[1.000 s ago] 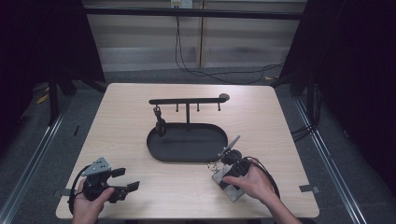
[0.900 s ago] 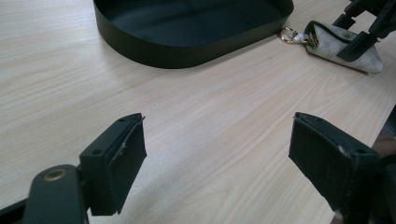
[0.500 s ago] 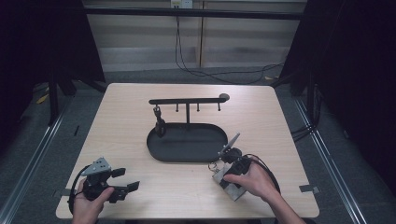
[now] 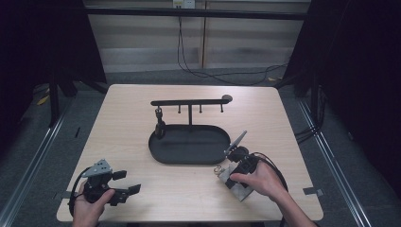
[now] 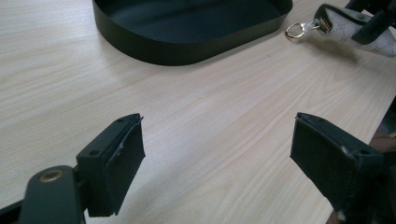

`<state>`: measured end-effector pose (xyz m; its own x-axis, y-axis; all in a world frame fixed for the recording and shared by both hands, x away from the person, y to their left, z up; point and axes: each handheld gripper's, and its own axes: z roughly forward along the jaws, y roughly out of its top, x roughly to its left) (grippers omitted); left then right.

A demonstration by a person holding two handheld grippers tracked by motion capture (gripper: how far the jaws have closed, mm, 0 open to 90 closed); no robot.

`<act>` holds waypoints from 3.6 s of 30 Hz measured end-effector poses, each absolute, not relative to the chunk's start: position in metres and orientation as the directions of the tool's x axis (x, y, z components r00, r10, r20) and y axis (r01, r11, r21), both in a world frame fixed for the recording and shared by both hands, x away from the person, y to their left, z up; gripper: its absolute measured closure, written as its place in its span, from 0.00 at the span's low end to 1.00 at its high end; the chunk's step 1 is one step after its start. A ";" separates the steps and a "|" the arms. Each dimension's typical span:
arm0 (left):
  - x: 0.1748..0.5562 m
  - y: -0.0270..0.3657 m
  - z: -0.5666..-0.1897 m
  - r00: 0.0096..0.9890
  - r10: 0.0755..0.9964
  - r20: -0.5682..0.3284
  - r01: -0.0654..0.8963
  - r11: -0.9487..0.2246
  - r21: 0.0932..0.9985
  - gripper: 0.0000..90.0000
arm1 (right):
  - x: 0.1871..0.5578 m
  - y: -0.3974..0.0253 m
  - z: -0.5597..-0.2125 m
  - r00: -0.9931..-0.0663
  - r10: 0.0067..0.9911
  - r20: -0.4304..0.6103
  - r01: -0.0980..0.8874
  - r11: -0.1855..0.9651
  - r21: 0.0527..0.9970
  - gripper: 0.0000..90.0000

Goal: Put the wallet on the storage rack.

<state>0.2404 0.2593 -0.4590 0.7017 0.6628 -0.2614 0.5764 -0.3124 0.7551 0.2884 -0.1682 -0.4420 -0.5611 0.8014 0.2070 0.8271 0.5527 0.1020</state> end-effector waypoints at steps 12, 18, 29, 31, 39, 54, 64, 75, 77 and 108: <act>0.241 0.259 -0.459 0.699 0.669 -0.255 0.578 -0.317 0.752 0.19 | 0.290 -0.175 -0.427 -0.567 0.797 0.210 0.824 0.556 0.112 0.39; 0.241 0.259 -0.460 0.698 0.670 -0.252 0.578 -0.319 0.751 0.19 | 0.291 -0.176 -0.418 -0.563 0.799 0.211 0.826 0.549 0.125 0.39; 0.242 0.258 -0.460 0.695 0.675 -0.250 0.581 -0.320 0.749 0.19 | 0.301 -0.179 -0.408 -0.551 0.807 0.215 0.835 0.537 0.122 0.39; 0.242 0.258 -0.460 0.693 0.676 -0.251 0.583 -0.320 0.746 0.19 | 0.304 -0.181 -0.406 -0.548 0.809 0.211 0.836 0.535 0.122 0.39; 0.242 0.257 -0.461 0.692 0.676 -0.252 0.586 -0.323 0.743 0.19 | 0.311 -0.185 -0.398 -0.536 0.818 0.208 0.844 0.520 0.132 0.39; 0.242 0.256 -0.462 0.702 0.671 -0.238 0.579 -0.344 0.739 0.20 | 0.328 -0.190 -0.392 -0.498 0.844 0.201 0.867 0.478 0.141 0.39; 0.241 0.256 -0.461 0.703 0.669 -0.241 0.580 -0.343 0.739 0.20 | 0.339 -0.190 -0.383 -0.479 0.856 0.194 0.875 0.451 0.174 0.39; 0.241 0.257 -0.460 0.702 0.669 -0.244 0.578 -0.335 0.744 0.20 | 0.352 -0.190 -0.382 -0.437 0.863 0.252 0.895 0.388 0.222 0.39; 0.241 0.257 -0.461 0.701 0.669 -0.246 0.580 -0.335 0.743 0.20 | 0.354 -0.191 -0.382 -0.429 0.866 0.257 0.898 0.377 0.227 0.39; 0.241 0.258 -0.460 0.702 0.670 -0.241 0.580 -0.342 0.739 0.20 | 0.383 -0.183 -0.391 -0.335 0.868 0.366 0.919 0.214 0.332 0.39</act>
<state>0.2411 0.2577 -0.4603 0.7023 0.6700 -0.2408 0.5798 -0.3420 0.7395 0.3833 -0.1835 -0.3911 -0.3346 0.8683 0.3662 0.9186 0.2140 0.3321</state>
